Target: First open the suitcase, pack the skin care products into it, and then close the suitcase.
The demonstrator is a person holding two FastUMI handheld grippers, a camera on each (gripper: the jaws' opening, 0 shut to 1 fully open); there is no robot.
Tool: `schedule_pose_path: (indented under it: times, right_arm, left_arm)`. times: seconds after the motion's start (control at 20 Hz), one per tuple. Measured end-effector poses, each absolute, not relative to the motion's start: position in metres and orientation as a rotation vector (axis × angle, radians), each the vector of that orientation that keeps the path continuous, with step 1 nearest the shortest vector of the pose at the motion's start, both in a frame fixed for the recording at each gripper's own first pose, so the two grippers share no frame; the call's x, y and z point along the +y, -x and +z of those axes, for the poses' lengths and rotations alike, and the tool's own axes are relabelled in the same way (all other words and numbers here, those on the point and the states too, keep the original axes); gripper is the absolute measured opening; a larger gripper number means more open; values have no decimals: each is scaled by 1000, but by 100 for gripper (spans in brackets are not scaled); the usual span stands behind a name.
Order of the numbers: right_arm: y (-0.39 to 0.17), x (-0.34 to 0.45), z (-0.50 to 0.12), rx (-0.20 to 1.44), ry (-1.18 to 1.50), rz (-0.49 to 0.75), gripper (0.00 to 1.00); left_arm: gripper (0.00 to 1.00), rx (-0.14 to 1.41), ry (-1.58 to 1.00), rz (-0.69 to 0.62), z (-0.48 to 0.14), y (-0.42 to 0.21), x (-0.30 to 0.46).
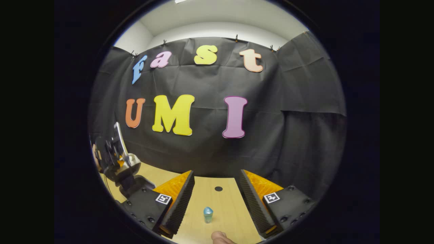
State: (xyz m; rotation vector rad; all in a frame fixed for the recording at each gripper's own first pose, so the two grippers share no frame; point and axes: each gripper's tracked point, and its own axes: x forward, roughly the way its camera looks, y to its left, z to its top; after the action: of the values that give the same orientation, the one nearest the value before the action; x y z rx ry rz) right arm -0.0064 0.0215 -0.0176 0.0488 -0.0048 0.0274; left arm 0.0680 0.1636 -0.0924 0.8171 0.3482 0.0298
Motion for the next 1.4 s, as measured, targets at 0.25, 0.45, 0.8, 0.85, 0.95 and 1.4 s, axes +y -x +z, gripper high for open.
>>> schedule_pose_path:
  times: [0.25, 0.45, 0.8, 0.85, 0.95, 1.4]
  right_arm:
    - [0, 57, -22, 27, -34, 49, 79]
    - [-5, 82, -25, 55, -31, 53, 80]
    - [-12, 114, -47, 152, -29, 12, 80]
    - [-11, 118, -52, 163, -24, 8, 80]
    - [-10, 124, -57, 178, -14, 2, 80]
    - [-5, 128, -78, 250, 21, -18, 80]
  left_arm:
    - [3, 324, -689, 90, -69, -68, 238]
    - [3, 344, -674, 148, -78, -58, 310]
    - [3, 382, -536, 159, -120, -73, 411]
    - [3, 397, -501, 158, -129, -73, 420]
    - [3, 413, -443, 154, -145, -74, 436]
    - [3, 549, -125, 125, -228, -83, 486]
